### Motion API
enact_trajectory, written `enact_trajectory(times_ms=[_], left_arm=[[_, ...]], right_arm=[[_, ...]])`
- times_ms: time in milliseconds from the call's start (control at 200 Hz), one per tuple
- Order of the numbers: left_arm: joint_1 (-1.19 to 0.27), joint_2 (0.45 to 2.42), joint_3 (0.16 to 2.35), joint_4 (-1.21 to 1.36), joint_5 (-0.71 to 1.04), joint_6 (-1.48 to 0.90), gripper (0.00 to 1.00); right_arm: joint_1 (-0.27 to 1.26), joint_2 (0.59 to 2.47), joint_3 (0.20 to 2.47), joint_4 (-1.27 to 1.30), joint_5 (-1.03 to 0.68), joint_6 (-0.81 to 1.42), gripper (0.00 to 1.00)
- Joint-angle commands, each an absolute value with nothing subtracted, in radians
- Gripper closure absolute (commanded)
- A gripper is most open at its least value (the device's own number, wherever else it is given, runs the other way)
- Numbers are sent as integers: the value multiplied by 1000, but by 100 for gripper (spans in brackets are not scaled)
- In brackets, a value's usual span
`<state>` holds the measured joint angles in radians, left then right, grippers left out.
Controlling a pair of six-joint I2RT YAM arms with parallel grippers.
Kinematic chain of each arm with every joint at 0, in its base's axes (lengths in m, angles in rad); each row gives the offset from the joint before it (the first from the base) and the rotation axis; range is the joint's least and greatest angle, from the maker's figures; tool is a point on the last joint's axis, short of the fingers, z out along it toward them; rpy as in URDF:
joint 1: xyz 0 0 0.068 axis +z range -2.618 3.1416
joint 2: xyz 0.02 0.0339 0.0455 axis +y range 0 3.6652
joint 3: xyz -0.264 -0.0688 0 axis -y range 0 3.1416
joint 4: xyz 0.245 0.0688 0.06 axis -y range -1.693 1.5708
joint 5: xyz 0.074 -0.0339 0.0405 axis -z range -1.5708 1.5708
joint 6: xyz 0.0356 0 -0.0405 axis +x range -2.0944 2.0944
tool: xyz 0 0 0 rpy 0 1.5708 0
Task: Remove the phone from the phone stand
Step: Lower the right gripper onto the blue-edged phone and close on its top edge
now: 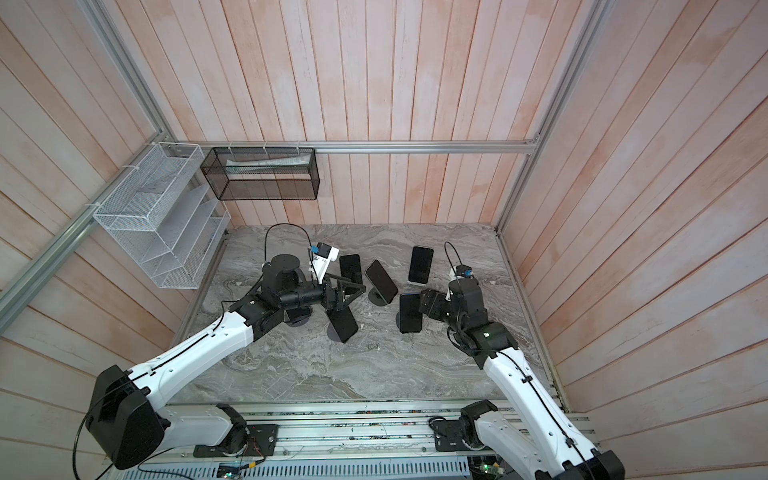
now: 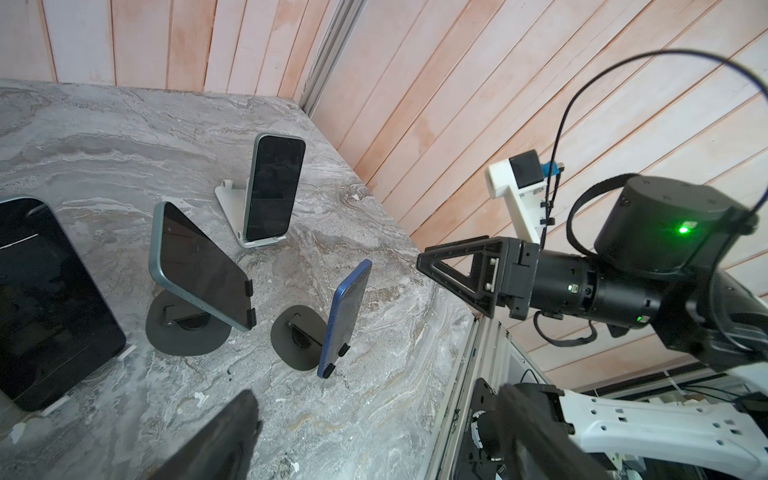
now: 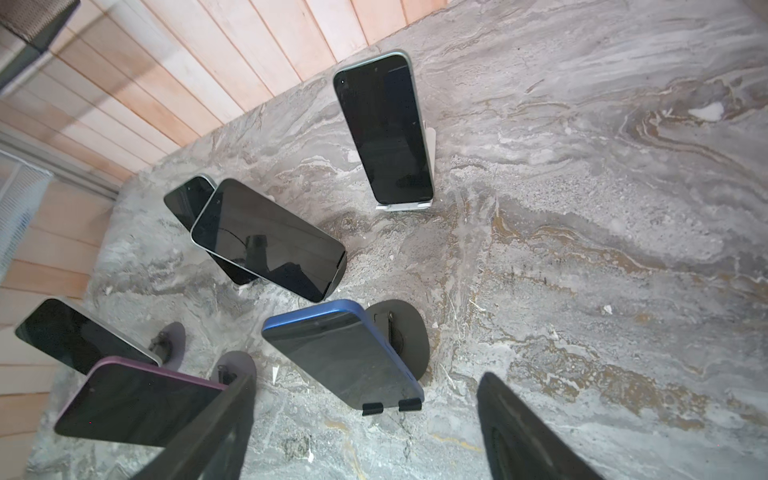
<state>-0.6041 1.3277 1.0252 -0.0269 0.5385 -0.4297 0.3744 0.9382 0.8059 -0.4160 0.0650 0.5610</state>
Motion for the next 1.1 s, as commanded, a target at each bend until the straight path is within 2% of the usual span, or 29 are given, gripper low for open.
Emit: enact_trajectory(times_ms=[0,55,145,245,420,1095], left_arm=[[-610,1294,1058,-74,449,-379,6],[-610,1278,1054,-80,386,-380,0],[-610,1272,1054,-91,319,-383,0],[-609,1267,1063,-118,236,-385,0],[-590,1233,1047,-113,121,-407,0],[-553,1233,1040,-94,213,-451,0]], right_arm=[[428,992,873,-452,185,511,12],[449,1015,890,-442,208,509,11],[469,1042,900,-410,204,512,11],[495,1077,915,-400,222,513,5],[519,1111,947,-425,260,504,3],[578,1278,969,-432,282,529,2]])
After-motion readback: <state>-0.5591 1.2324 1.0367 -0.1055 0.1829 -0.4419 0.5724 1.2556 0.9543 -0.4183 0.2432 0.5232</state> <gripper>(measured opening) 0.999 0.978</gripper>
